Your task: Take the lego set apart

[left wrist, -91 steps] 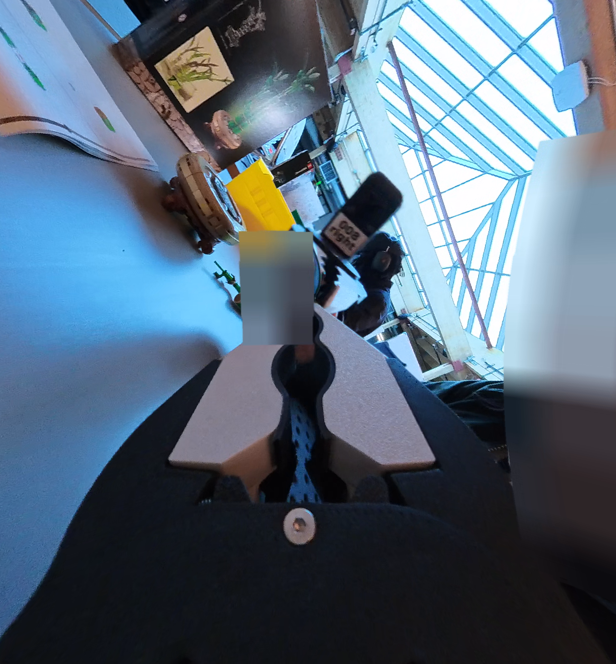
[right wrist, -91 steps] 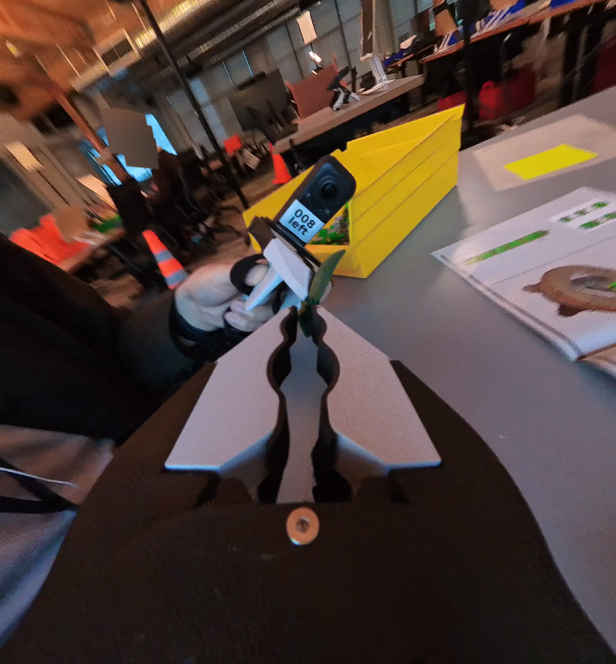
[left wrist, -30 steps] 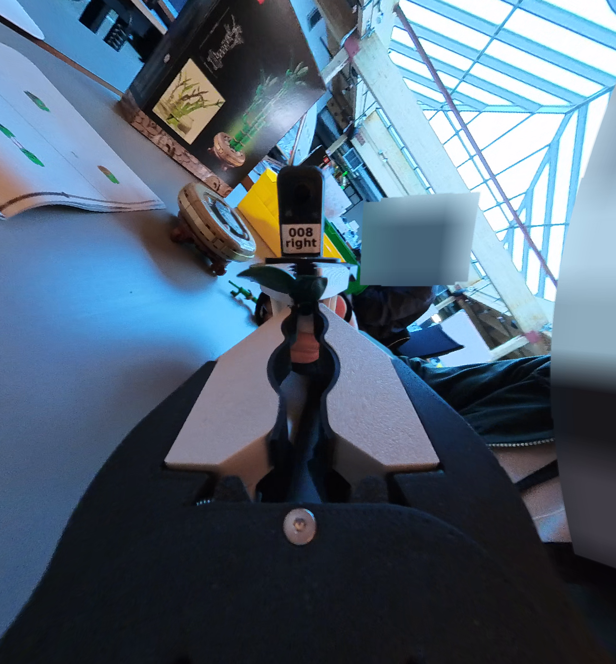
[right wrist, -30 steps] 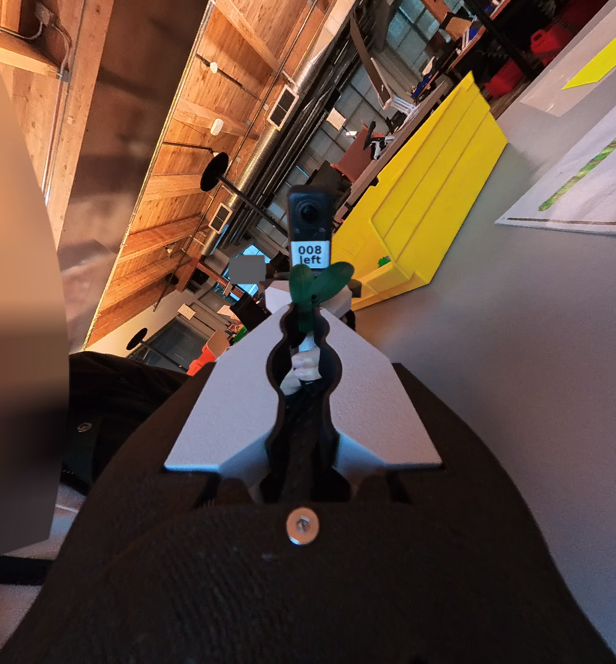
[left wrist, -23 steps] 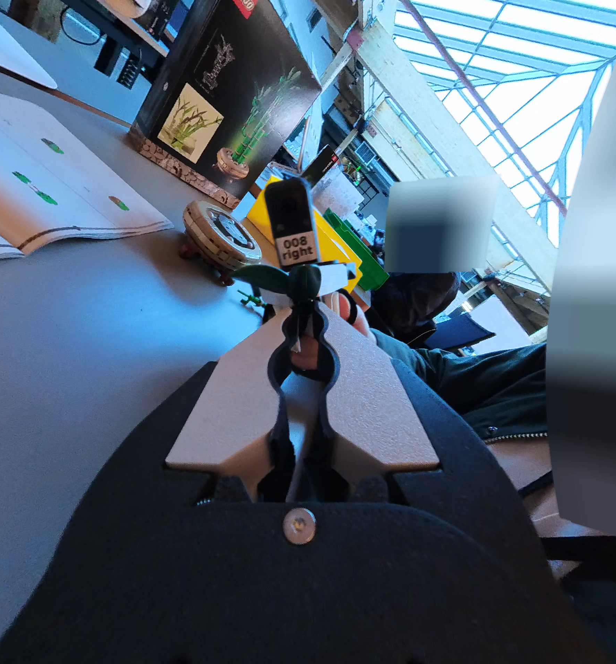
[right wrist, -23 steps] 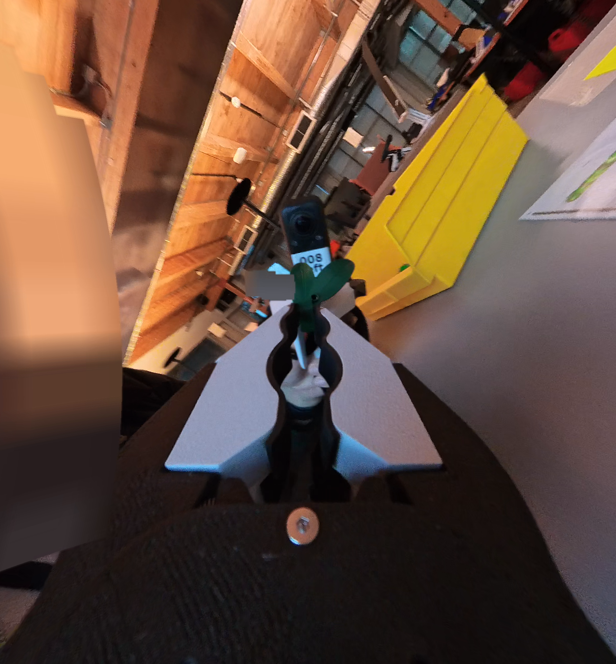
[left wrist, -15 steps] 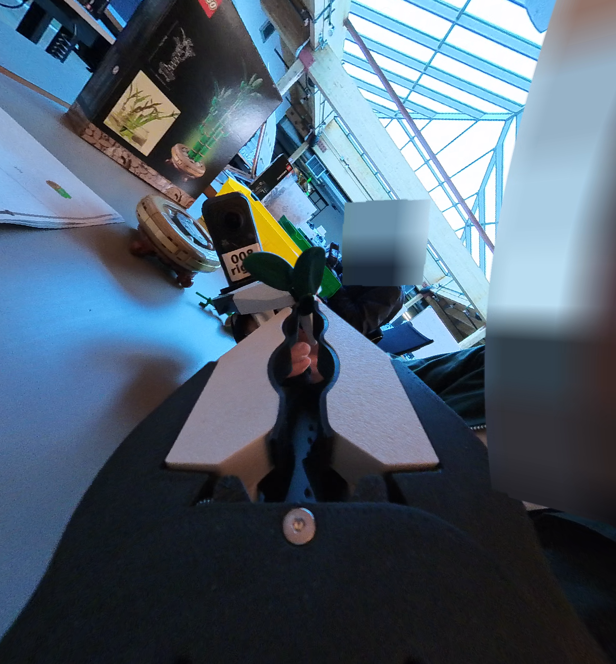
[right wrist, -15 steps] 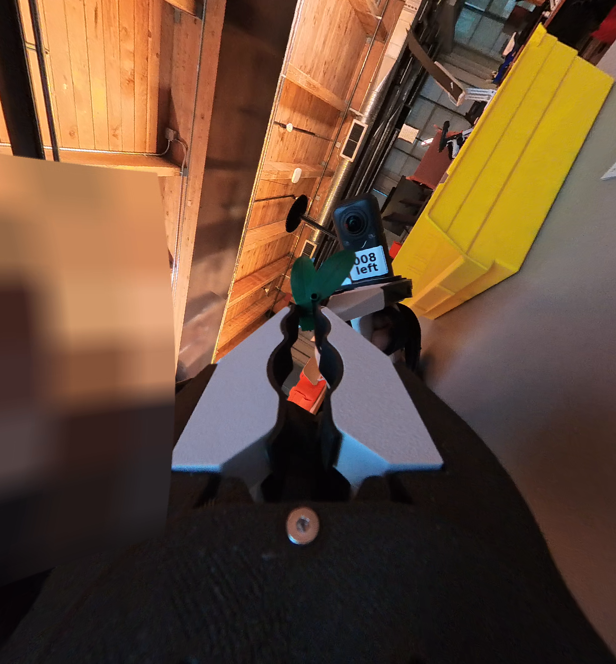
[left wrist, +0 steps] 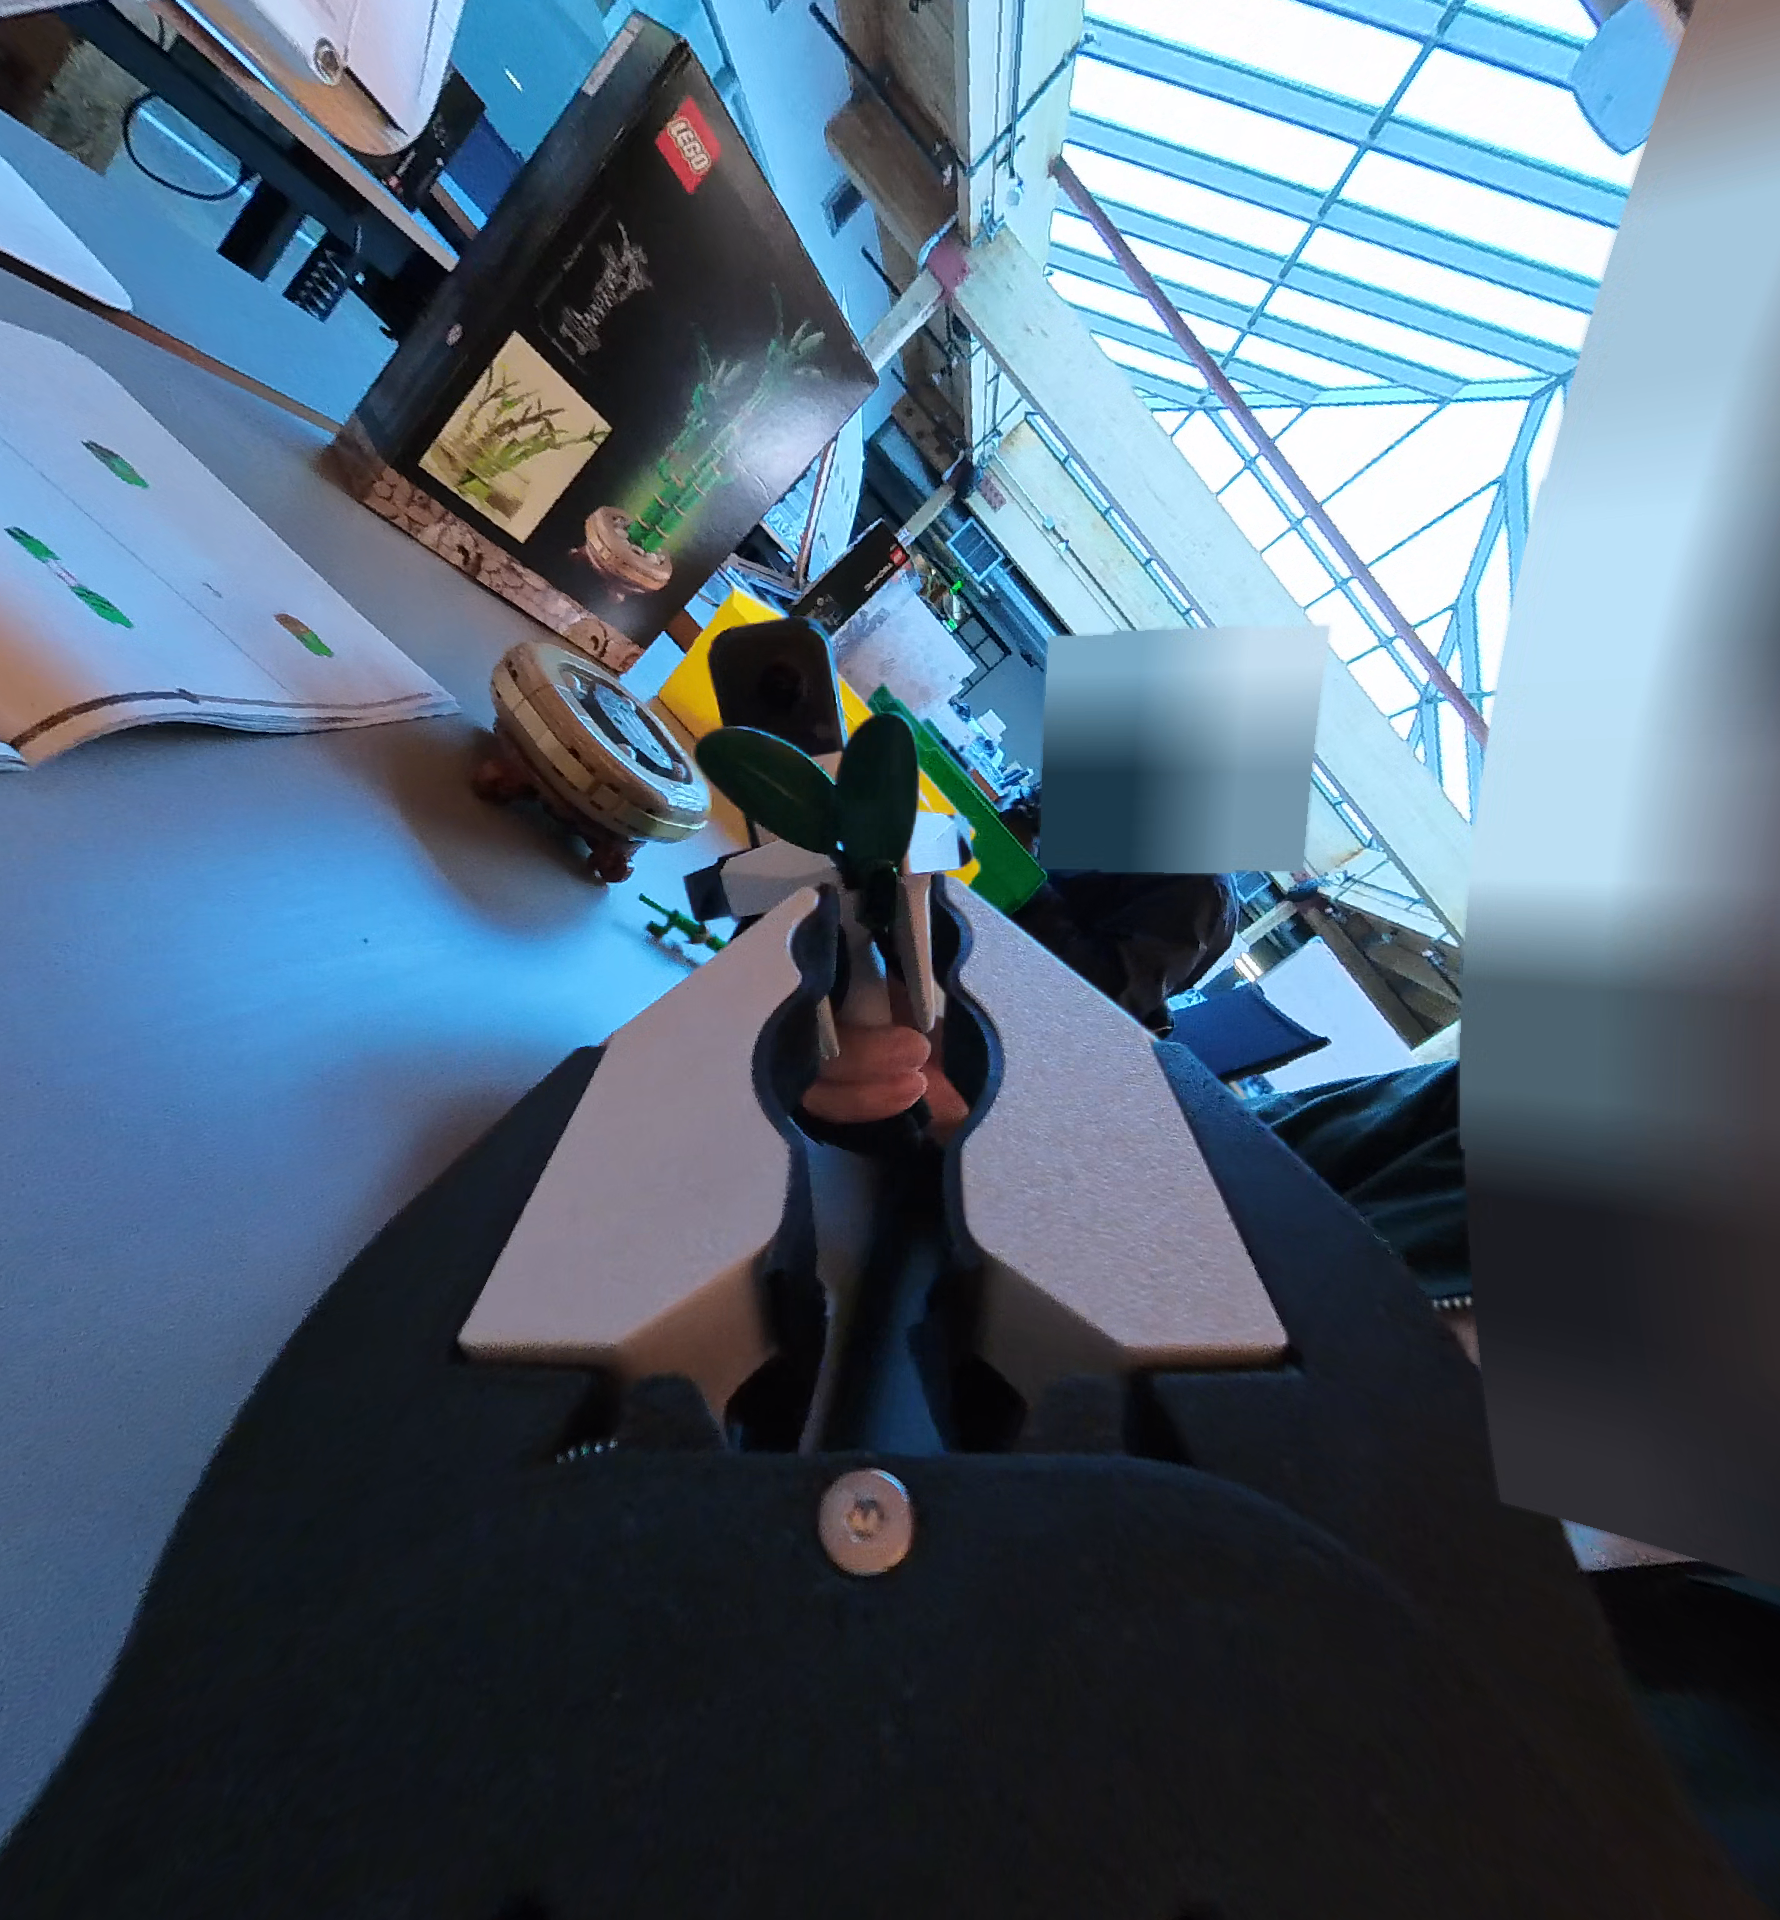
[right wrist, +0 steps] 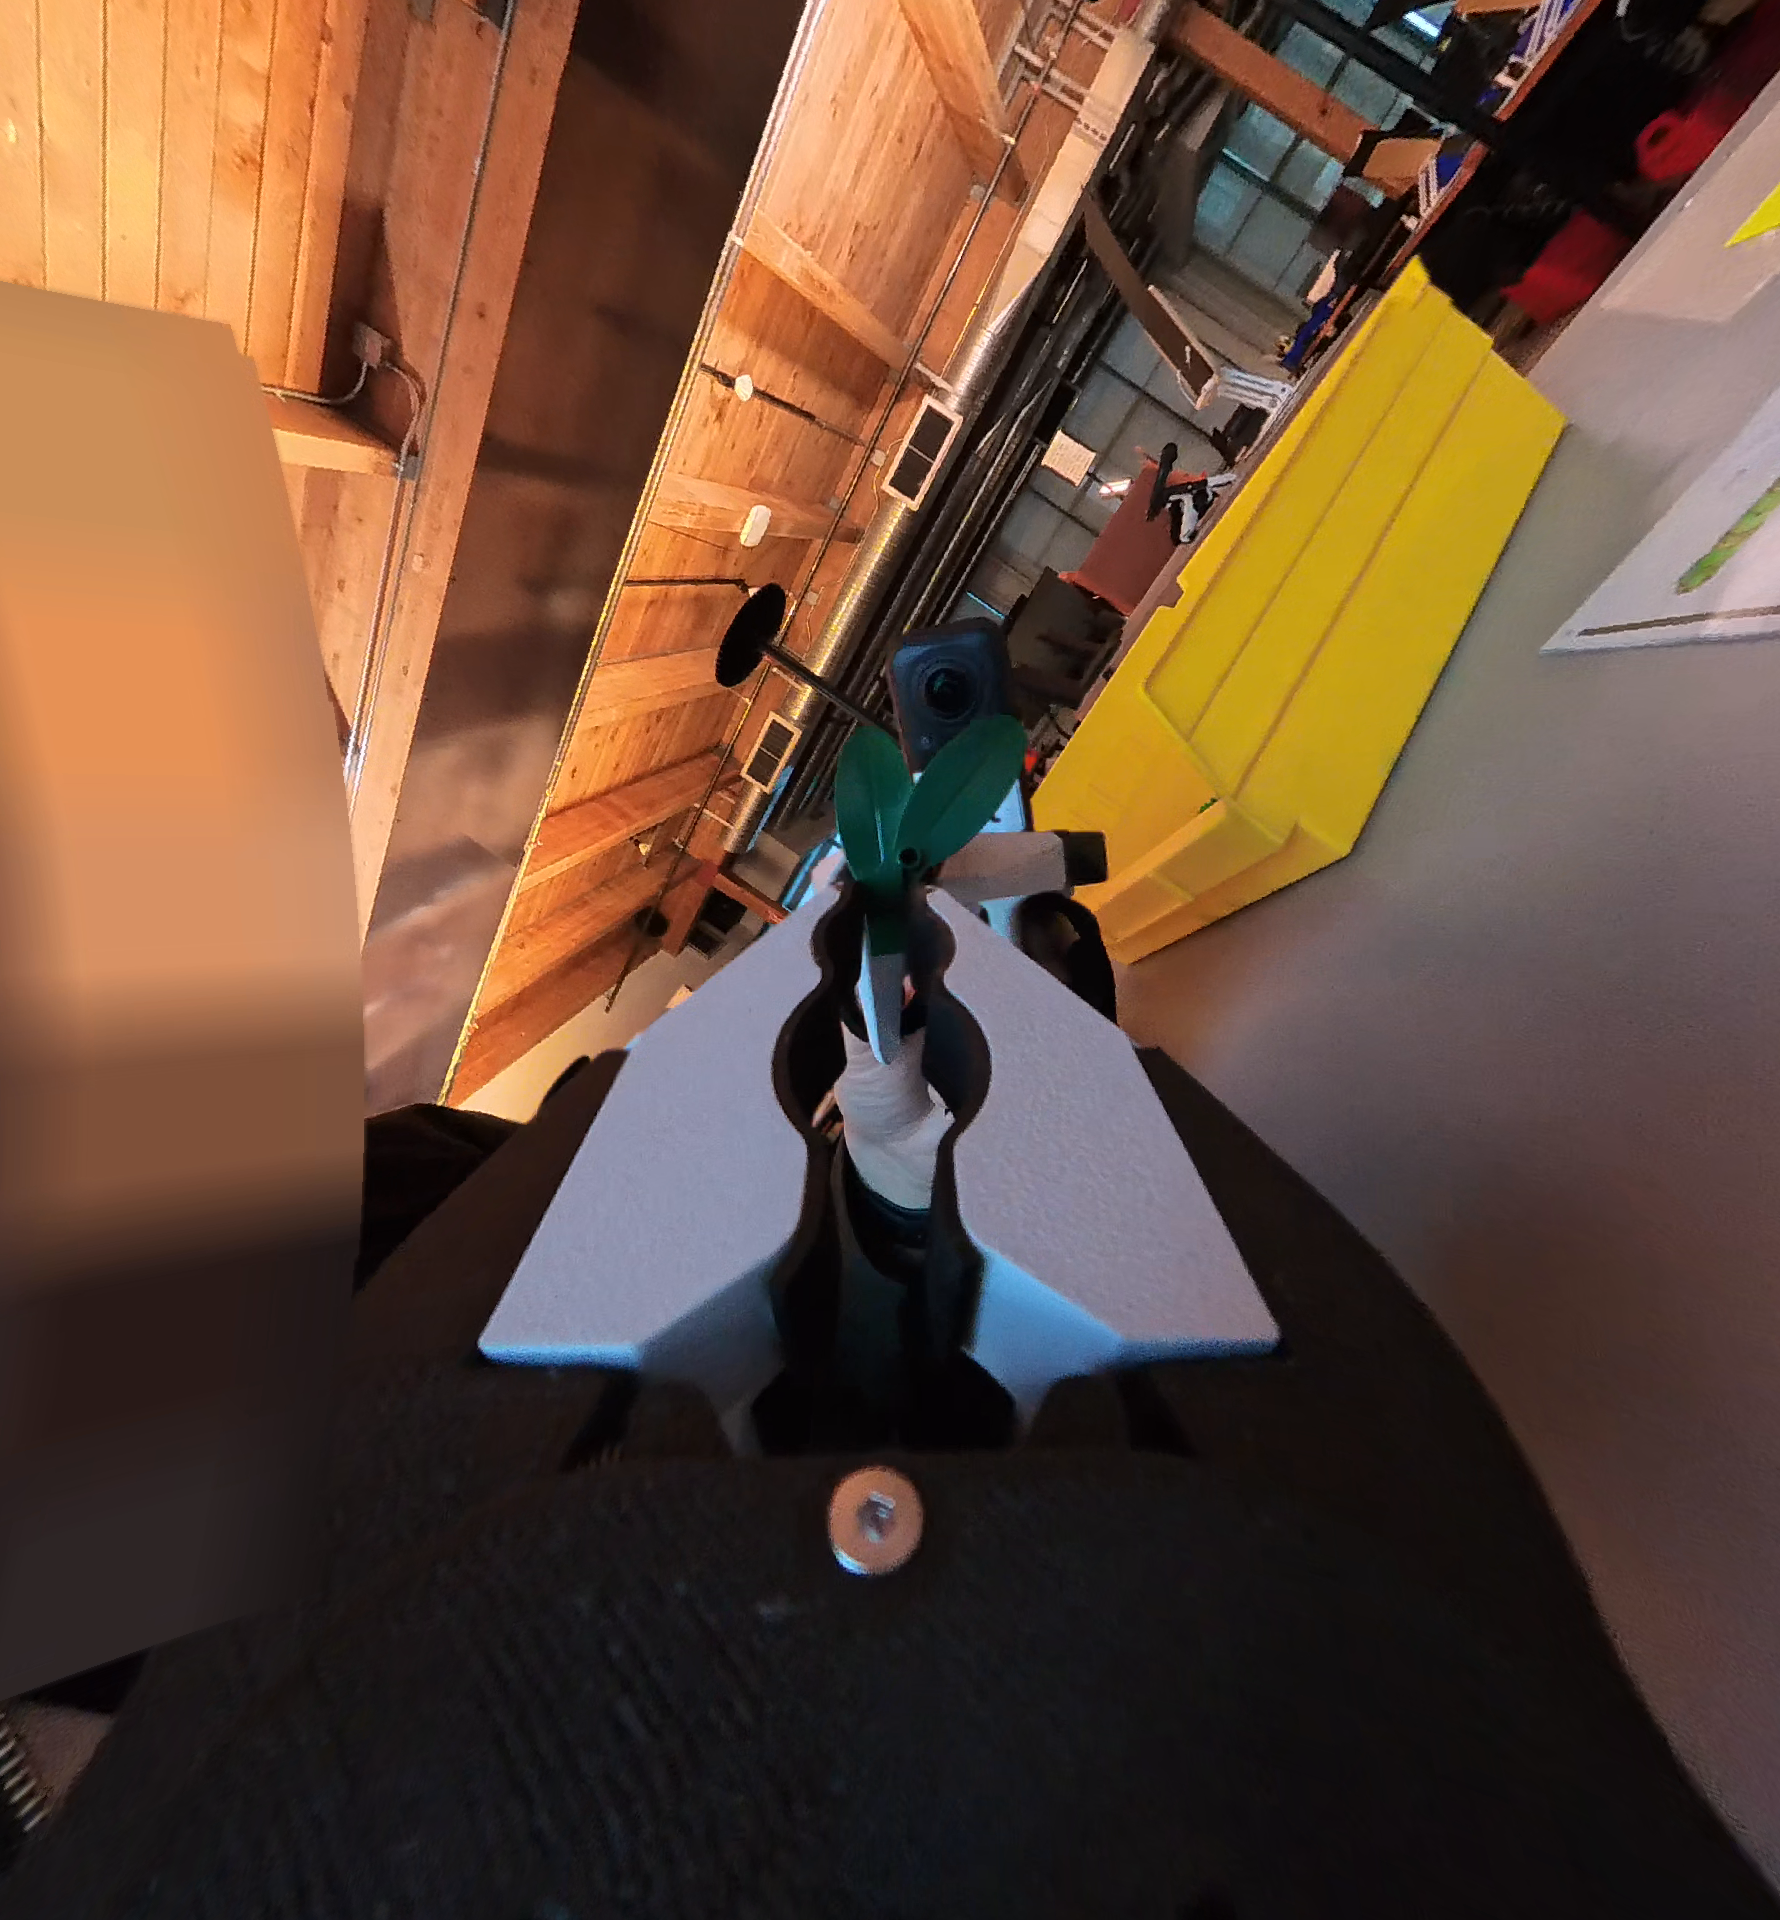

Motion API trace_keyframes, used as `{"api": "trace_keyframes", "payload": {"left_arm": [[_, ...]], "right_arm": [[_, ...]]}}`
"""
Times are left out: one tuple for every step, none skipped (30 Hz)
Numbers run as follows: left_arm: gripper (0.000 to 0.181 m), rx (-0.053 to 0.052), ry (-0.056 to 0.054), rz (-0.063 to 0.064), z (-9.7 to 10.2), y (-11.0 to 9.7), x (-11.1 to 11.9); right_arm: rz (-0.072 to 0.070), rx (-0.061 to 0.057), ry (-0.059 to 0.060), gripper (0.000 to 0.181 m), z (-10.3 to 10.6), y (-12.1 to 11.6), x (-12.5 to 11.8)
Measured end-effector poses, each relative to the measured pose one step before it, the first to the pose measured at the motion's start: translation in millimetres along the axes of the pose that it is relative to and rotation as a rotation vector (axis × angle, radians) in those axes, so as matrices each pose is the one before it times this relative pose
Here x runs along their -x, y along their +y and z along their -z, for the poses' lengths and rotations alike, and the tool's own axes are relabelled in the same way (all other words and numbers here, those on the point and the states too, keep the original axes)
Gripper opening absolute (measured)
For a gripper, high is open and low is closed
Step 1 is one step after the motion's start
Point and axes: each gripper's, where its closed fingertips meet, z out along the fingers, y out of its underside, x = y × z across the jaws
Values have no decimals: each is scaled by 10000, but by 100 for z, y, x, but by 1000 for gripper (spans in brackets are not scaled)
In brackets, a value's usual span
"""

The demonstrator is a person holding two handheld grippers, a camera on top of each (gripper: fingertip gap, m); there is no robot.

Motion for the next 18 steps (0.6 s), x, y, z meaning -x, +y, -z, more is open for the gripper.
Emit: {"api": "trace_keyframes", "payload": {"left_arm": [[15,77,-97,-68,-30,99,98],[16,126,-95,-92,-120,200,65],[16,142,-107,-97,-149,211,69],[14,108,-158,-112,-91,153,142],[12,30,-149,-153,27,27,132],[9,-18,-111,-102,75,-39,75],[9,32,-62,-81,39,33,10],[8,50,-59,-120,43,22,-44],[7,47,-101,-188,56,-10,-13],[5,43,-126,-231,64,-13,-18],[5,56,-165,-236,24,25,28],[5,0,-104,-191,-2,-29,-46],[5,-19,-26,-104,-7,-34,-91],[5,-32,68,27,9,-50,-124],[5,-63,142,154,19,-65,-129],[5,-63,129,192,26,-56,-75],[5,-39,57,144,30,-14,13],[5,-19,4,51,15,2,30]], "right_arm": [[-10,-60,26,7,22,-62,-102],[84,9,64,6,-25,27,-68],[175,98,111,7,-84,165,-75],[253,129,116,6,-134,227,-24],[238,6,98,6,-82,38,8],[177,-38,59,6,-34,-25,11],[64,-9,13,6,-25,16,-11],[-23,-9,-53,6,-17,37,45],[-84,-19,-46,7,-19,12,9],[-43,-24,17,7,-13,-17,-68],[1,37,36,7,-3,34,-36],[87,28,31,6,5,-14,55],[148,39,28,6,-1,-14,103],[83,25,-17,6,6,-14,130],[-65,-18,-75,6,-7,-14,136],[-113,-35,-78,6,-18,-8,68],[-124,-23,-32,6,2,-6,-22],[-23,-40,10,6,4,-6,-40]]}}
